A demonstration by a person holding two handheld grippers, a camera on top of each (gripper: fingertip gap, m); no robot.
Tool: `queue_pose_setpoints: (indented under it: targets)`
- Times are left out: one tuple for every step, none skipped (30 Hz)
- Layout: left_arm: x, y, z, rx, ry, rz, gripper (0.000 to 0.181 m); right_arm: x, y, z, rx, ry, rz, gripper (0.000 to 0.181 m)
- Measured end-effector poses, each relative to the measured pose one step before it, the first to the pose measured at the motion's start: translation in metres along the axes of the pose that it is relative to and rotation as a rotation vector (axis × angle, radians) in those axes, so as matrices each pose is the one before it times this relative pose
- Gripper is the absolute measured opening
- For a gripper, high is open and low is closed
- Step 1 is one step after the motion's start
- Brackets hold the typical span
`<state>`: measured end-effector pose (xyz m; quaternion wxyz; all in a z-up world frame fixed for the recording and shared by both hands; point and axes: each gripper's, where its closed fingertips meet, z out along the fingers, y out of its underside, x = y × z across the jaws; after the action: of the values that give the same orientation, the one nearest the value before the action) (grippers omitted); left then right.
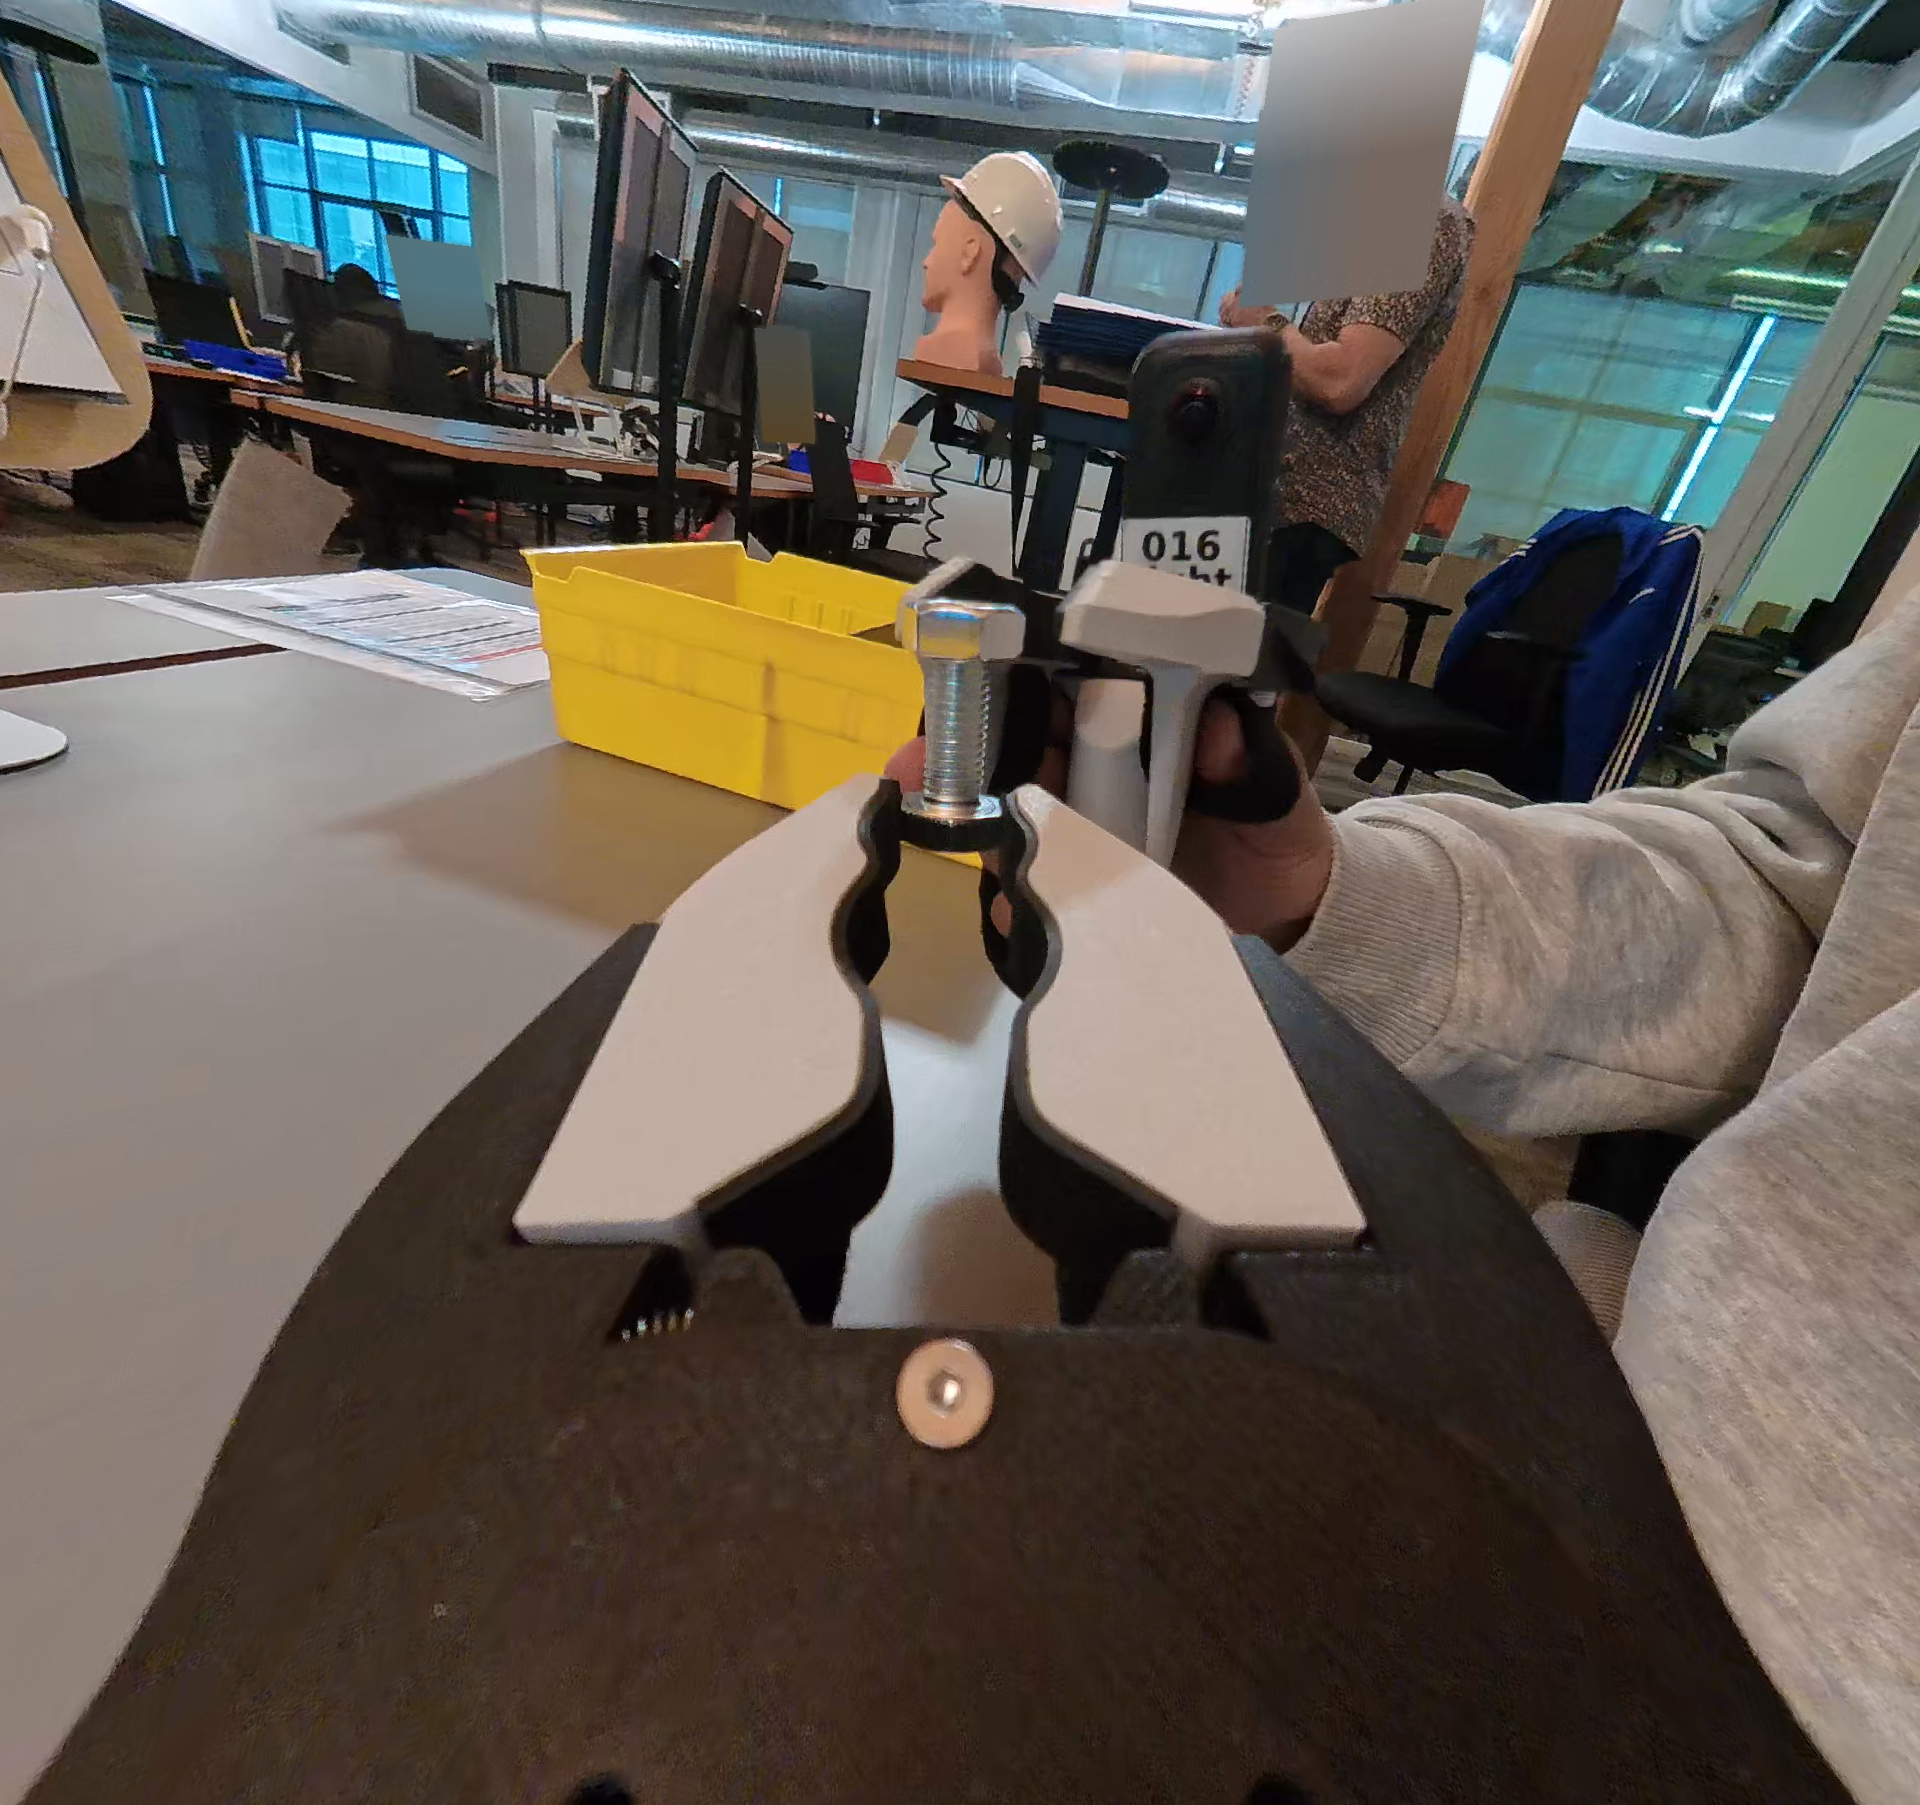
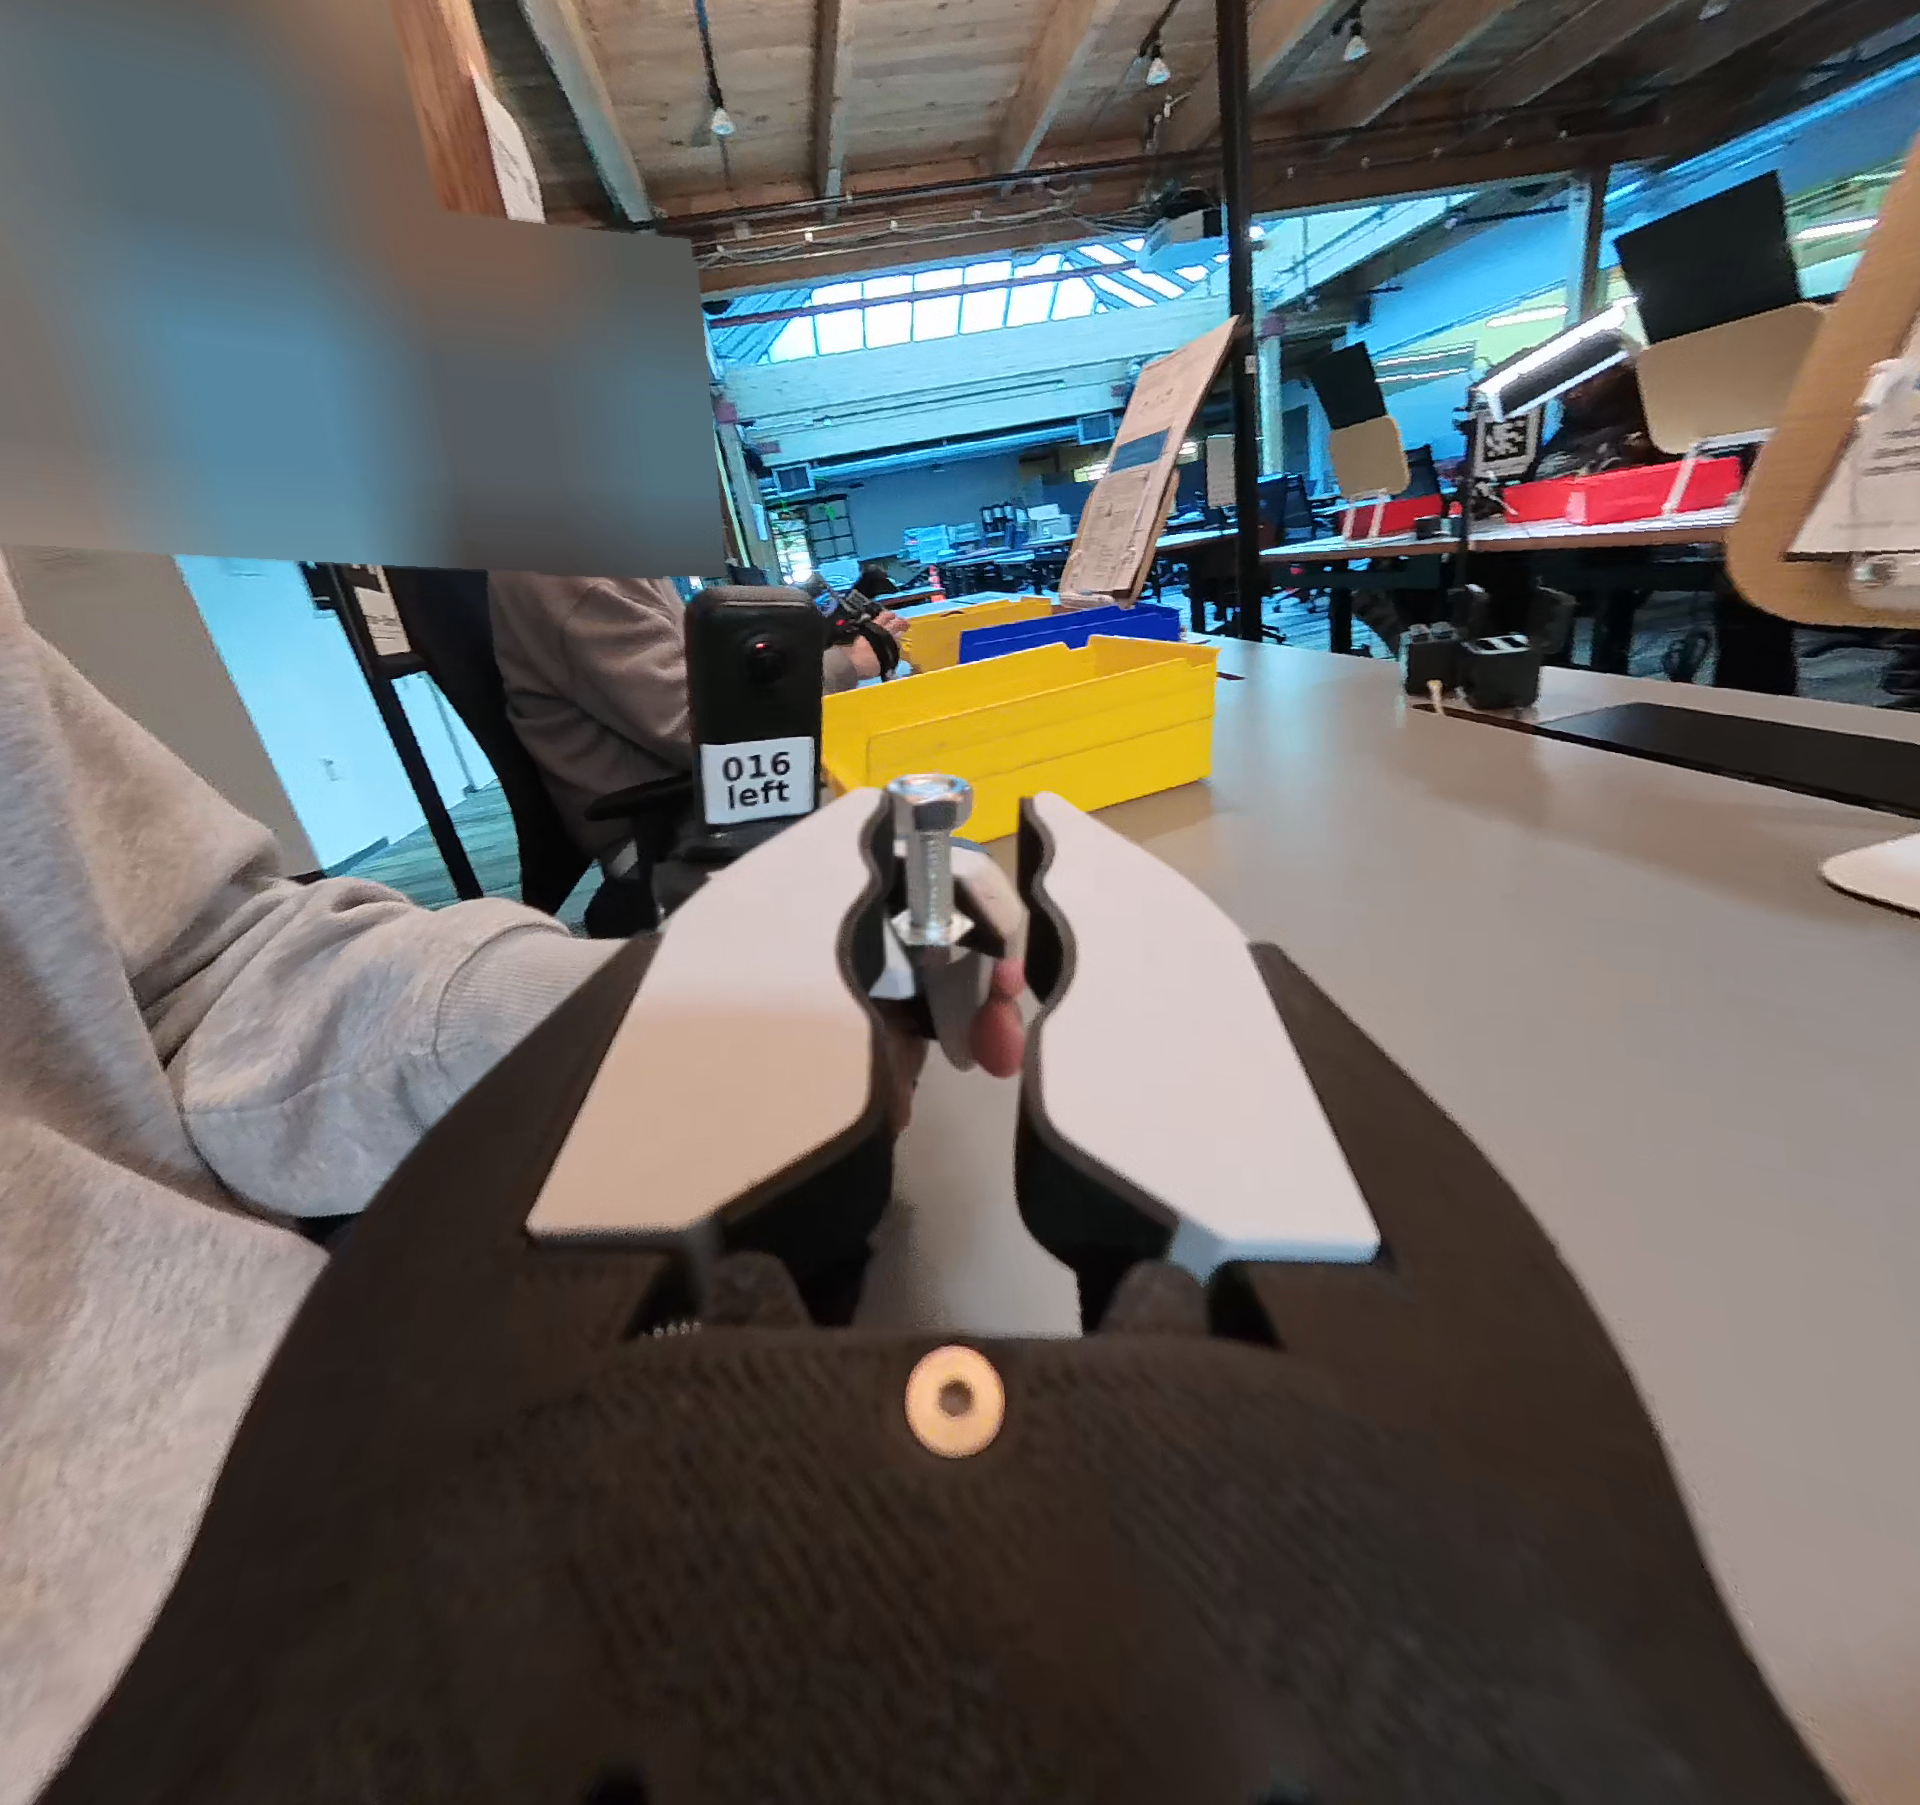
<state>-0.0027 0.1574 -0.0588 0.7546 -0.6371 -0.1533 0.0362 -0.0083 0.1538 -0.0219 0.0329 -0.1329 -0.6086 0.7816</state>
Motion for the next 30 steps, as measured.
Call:
queue_pose_setpoints:
  targets:
    - [-0.00019, 0.00204, -0.00024, -0.0073, -0.0016, 0.0016, 0.018, -0.00262, 0.00260, 0.00315, -0.0095, -0.0092, -0.0017, 0.022]
    - [-0.00013, 0.00181, -0.00002, -0.0078, -0.0026, 0.0050, 0.018, -0.00249, 0.00283, 0.00330, -0.0138, -0.0058, -0.0076, 0.023]
    - [0.00045, 0.00034, 0.00003, -0.0030, 0.0008, 0.0052, 0.019, -0.00207, 0.00252, 0.00307, -0.0143, -0.0031, -0.0139, 0.022]
    - [0.00048, -0.00049, -0.00002, 0.0007, 0.0023, -0.0005, 0.019, -0.00051, 0.00256, 0.00228, -0.0159, 0.0055, -0.0176, 0.021]
    - [-0.00007, -0.00039, -0.00025, 0.0021, 0.0005, -0.0039, 0.019, 0.00104, 0.00242, 0.00105, -0.0142, 0.0113, -0.0190, 0.019]
    - [-0.00061, -0.00102, -0.00054, 0.0086, -0.0006, -0.0050, 0.018, 0.00130, 0.00119, -0.00004, -0.0062, 0.0052, -0.0113, 0.017]
    - [-0.00085, -0.00121, -0.00064, 0.0076, 0.0008, -0.0057, 0.019, 0.00127, -0.00038, -0.00092, 0.0038, -0.0023, 0.0069, 0.018]
    - [-0.00083, -0.00152, -0.00076, 0.0081, 0.0008, -0.0063, 0.019, 0.00170, -0.00066, -0.00101, 0.0043, -0.0035, 0.0208, 0.020]
    - [-0.00046, -0.00129, -0.00062, 0.0058, 0.0014, -0.0031, 0.019, 0.00218, -0.00082, -0.00095, 0.0058, 0.0010, 0.0211, 0.020]
    - [-0.00031, -0.00121, -0.00010, 0.0043, -0.0006, -0.0013, 0.019, 0.00278, -0.00083, -0.00099, 0.0057, 0.0086, 0.0120, 0.018]
    - [0.00018, -0.00030, 0.00005, 0.0010, -0.0007, -0.0006, 0.019, 0.00275, -0.00038, -0.00098, 0.0029, 0.0118, 0.0003, 0.016]
    - [0.00035, 0.00060, 0.00042, -0.0027, -0.0006, 0.0035, 0.019, 0.00183, 0.00021, -0.00099, -0.0017, 0.0087, -0.0051, 0.016]
    - [0.00027, 0.00145, 0.00094, -0.0072, -0.0017, 0.0053, 0.018, 0.00035, -0.00017, -0.00097, -0.0018, 0.0024, -0.0052, 0.015]
    - [0.00052, 0.00115, 0.00136, -0.0064, -0.0017, 0.0070, 0.019, -0.00098, -0.00106, -0.00101, 0.0036, -0.0027, -0.0032, 0.016]
    - [0.00112, 0.00079, 0.00157, -0.0039, 0.0029, 0.0055, 0.019, -0.00141, -0.00150, -0.00100, 0.0076, -0.0033, -0.0014, 0.016]
    - [0.00127, 0.00082, 0.00143, -0.0043, 0.0025, 0.0037, 0.019, -0.00194, -0.00110, -0.00103, 0.0069, -0.0064, -0.0008, 0.016]
    - [0.00091, 0.00156, 0.00098, -0.0056, 0.0000, 0.0058, 0.019, -0.00222, -0.00132, -0.00076, 0.0076, -0.0109, -0.0003, 0.017]
    - [0.00031, 0.00227, 0.00012, -0.0080, -0.0032, 0.0078, 0.019, -0.00167, -0.00184, -0.00042, 0.0084, -0.0086, 0.0002, 0.018]
    - [0.00019, 0.00234, -0.00048, -0.0078, -0.0042, 0.0067, 0.019, -0.00069, -0.00195, -0.00022, 0.0076, -0.0049, -0.0022, 0.019]
    - [0.00023, 0.00126, -0.00065, -0.0030, -0.0031, 0.0012, 0.019, 0.00021, -0.00125, -0.00028, 0.0059, -0.0003, -0.0017, 0.020]
    - [0.00039, -0.00027, -0.00021, 0.0028, -0.0012, -0.0037, 0.019, 0.00062, -0.00100, -0.00010, 0.0049, 0.0022, 0.0007, 0.020]
    - [0.00088, -0.00157, 0.00043, 0.0051, 0.0006, -0.0019, 0.019, -0.00007, -0.00125, 0.00003, 0.0067, -0.0016, 0.0036, 0.020]
    - [0.00124, -0.00180, 0.00077, 0.0046, 0.0022, 0.0010, 0.019, -0.00106, -0.00078, 0.00013, 0.0061, -0.0053, 0.0065, 0.021]
    - [0.00118, -0.00097, 0.00076, 0.0027, -0.0003, 0.0026, 0.019, -0.00162, 0.00008, 0.00005, 0.0021, -0.0056, 0.0059, 0.022]
    - [0.00022, 0.00063, 0.00068, -0.0024, -0.0054, 0.0049, 0.019, -0.00162, 0.00045, 0.00013, -0.0018, -0.0040, 0.0018, 0.023]
    - [-0.00071, 0.00220, 0.00071, -0.0095, -0.0104, 0.0072, 0.019, -0.00195, -0.00021, 0.00039, -0.0009, -0.0034, -0.0039, 0.025]
    - [-0.00086, 0.00239, 0.00061, -0.0113, -0.0095, 0.0099, 0.019, -0.00171, -0.00069, 0.00055, 0.0014, -0.0019, -0.0092, 0.026]
    - [-0.00013, 0.00141, 0.00051, -0.0067, -0.0032, 0.0099, 0.019, -0.00065, -0.00002, 0.00065, -0.0014, 0.0016, -0.0122, 0.027]
    - [-0.00008, 0.00005, 0.00030, -0.0020, -0.0013, 0.0040, 0.019, 0.00024, 0.00142, 0.00082, -0.0094, 0.0042, -0.0119, 0.028]
    - [-0.00012, -0.00111, -0.00003, 0.0043, -0.0014, -0.0016, 0.019, 0.00070, 0.00265, 0.00078, -0.0157, 0.0044, -0.0104, 0.028]
